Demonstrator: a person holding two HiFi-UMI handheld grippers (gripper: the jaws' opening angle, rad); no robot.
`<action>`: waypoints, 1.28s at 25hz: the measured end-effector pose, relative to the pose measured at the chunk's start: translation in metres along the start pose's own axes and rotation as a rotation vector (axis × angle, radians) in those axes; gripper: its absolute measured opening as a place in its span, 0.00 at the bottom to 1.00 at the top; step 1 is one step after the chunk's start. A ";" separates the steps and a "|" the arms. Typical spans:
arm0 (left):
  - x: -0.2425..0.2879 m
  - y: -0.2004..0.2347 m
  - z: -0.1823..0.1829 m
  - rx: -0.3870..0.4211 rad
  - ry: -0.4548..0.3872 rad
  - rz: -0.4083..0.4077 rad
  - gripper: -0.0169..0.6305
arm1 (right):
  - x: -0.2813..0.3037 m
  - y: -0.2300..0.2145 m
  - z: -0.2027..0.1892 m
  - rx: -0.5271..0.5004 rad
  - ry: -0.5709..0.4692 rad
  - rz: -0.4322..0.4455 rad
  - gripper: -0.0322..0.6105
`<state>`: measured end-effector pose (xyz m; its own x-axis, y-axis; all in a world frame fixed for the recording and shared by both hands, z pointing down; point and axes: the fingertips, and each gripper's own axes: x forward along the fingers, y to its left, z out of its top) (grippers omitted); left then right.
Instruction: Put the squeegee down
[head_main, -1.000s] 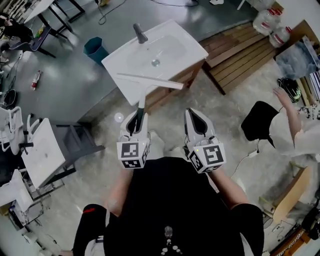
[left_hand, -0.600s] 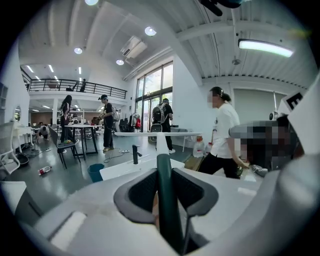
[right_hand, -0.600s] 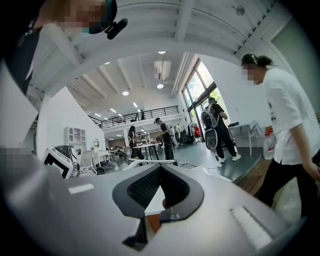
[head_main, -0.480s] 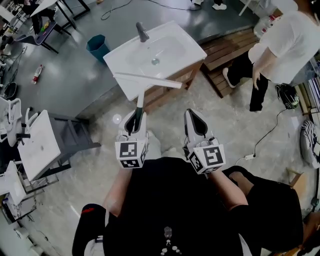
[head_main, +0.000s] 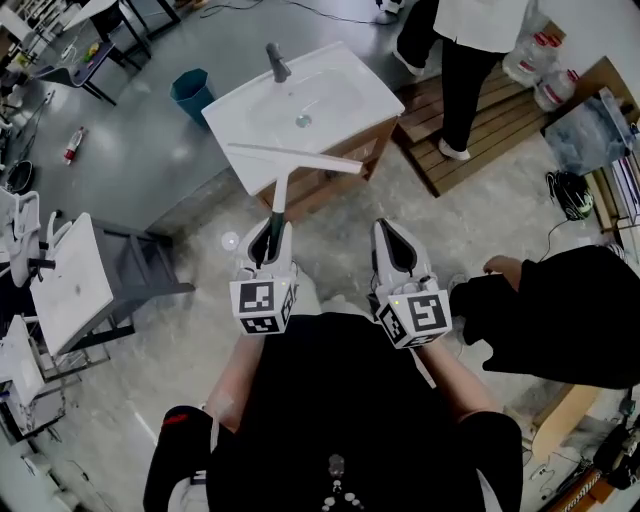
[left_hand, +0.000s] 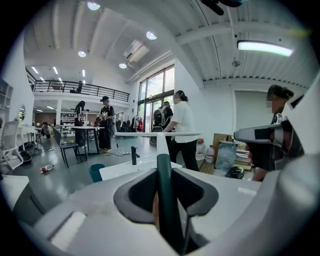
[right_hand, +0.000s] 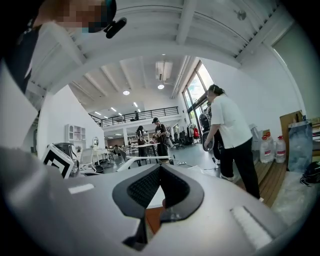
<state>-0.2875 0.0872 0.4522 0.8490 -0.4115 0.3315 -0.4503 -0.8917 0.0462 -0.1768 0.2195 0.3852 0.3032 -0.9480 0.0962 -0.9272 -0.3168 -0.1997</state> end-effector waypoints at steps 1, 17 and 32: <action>0.000 -0.002 0.000 0.001 -0.002 -0.001 0.19 | -0.003 -0.002 0.000 -0.002 0.000 -0.004 0.05; 0.026 -0.019 0.001 0.008 -0.001 -0.029 0.19 | -0.008 -0.029 0.003 -0.018 -0.001 -0.040 0.05; 0.104 -0.006 0.016 -0.017 0.027 -0.033 0.19 | 0.048 -0.074 0.002 0.002 0.040 -0.062 0.05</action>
<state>-0.1924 0.0469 0.4716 0.8556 -0.3768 0.3549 -0.4273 -0.9011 0.0735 -0.0932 0.1970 0.4028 0.3510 -0.9247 0.1475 -0.9066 -0.3750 -0.1937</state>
